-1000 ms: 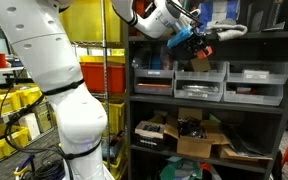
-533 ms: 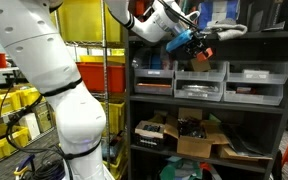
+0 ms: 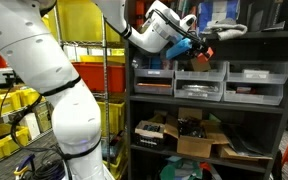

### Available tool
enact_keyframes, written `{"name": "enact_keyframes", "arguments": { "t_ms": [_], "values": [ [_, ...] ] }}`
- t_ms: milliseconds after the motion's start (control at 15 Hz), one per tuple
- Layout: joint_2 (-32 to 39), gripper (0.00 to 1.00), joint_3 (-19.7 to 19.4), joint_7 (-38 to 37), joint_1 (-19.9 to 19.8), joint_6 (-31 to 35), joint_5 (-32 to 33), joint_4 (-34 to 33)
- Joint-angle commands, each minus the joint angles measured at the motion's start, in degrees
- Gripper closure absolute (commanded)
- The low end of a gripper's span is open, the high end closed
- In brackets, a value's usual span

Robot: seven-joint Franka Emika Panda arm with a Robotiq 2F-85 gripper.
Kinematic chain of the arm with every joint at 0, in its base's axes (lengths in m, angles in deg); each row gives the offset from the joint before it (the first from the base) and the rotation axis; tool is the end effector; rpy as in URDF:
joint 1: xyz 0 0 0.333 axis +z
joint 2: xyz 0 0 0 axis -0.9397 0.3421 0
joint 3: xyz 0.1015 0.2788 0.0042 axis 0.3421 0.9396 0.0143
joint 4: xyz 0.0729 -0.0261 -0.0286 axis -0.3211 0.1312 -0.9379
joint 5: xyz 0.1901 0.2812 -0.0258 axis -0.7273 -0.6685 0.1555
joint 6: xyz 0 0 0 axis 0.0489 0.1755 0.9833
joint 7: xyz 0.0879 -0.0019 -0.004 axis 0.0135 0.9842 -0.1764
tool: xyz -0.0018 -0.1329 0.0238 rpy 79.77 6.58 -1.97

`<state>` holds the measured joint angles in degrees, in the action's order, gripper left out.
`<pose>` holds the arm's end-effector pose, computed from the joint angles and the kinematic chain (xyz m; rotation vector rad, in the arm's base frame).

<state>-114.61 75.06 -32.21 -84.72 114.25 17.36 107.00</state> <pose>0.4417 -0.0427 0.5669 2.4697 -0.0883 1.1865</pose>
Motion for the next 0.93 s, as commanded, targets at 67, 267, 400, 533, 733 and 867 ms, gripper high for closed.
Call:
{"name": "enact_keyframes", "arguments": {
  "t_ms": [67,267,400,533,733,867],
  "values": [
    [-0.6,0.84,4.9,-10.1,-6.4,5.4,9.0,1.5],
    [0.7,0.84,8.1,-14.7,-8.7,4.7,12.0,-0.2],
    [1.1,0.84,10.1,-17.0,-10.1,4.3,13.5,-1.1],
    [1.5,0.84,11.6,-18.4,-11.3,3.8,14.6,-2.0],
    [2.7,0.84,13.5,-18.9,-12.5,2.7,15.1,-3.6],
    [4.1,0.84,14.4,-18.1,-12.7,1.2,14.3,-5.2]
  ]
}}
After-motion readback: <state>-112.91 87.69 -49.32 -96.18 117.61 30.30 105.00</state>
